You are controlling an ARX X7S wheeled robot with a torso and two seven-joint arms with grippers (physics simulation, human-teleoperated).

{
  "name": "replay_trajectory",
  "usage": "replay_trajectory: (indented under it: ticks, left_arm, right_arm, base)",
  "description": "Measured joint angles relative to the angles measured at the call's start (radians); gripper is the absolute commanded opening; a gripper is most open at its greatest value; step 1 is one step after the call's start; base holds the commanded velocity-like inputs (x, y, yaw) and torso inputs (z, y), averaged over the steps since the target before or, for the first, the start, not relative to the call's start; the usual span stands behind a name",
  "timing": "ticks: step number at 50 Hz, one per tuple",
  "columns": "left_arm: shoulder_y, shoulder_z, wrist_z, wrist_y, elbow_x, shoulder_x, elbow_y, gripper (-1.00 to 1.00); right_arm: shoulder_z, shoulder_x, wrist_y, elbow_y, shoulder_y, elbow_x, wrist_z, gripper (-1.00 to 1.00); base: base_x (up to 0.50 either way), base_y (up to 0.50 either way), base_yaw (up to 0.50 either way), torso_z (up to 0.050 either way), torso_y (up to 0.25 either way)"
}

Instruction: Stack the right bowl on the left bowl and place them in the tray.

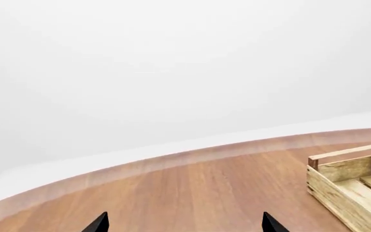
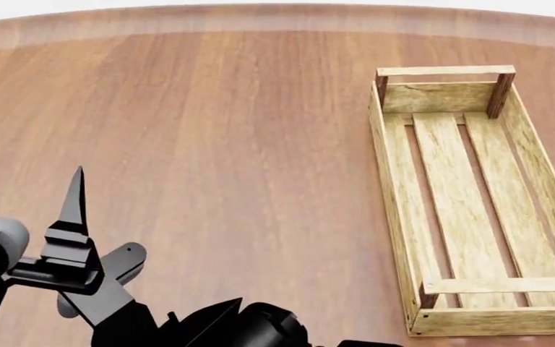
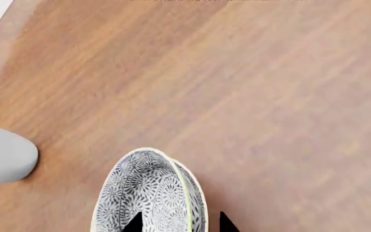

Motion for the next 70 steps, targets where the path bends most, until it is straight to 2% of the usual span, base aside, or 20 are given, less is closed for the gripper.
replay_trajectory:
  ticks: [20, 37, 54, 55, 70]
  left_arm:
    - [0.008, -0.004, -0.005, 0.013, -0.011, 0.0, -0.001, 1.0]
    - [0.01, 0.014, -0.013, 0.023, -0.001, -0.009, 0.002, 1.0]
    - [0.021, 0.012, -0.008, 0.047, -0.009, -0.012, -0.004, 1.0]
    - [0.022, 0.012, -0.008, 0.049, -0.009, -0.012, -0.004, 1.0]
    - [0.027, 0.011, -0.01, 0.062, -0.011, -0.017, -0.008, 1.0]
  right_arm:
    - [0.005, -0.001, 0.016, 0.021, -0.007, 0.009, -0.015, 1.0]
    - [0.006, -0.001, 0.062, 0.018, -0.011, 0.0, -0.055, 1.0]
    - [0.008, -0.001, 0.06, 0.025, -0.016, -0.029, -0.072, 1.0]
    - [0.008, -0.001, 0.058, 0.028, -0.017, -0.028, -0.07, -1.0]
    - [0.011, -0.001, 0.028, 0.045, -0.021, -0.026, -0.063, -1.0]
  base:
    - [0.0, 0.0, 0.0, 0.0, 0.0]
    - [0.0, 0.0, 0.0, 0.0, -0.238]
    - [0.0, 0.0, 0.0, 0.0, 0.0]
    - [0.0, 0.0, 0.0, 0.0, 0.0]
    - [0.0, 0.0, 0.0, 0.0, 0.0]
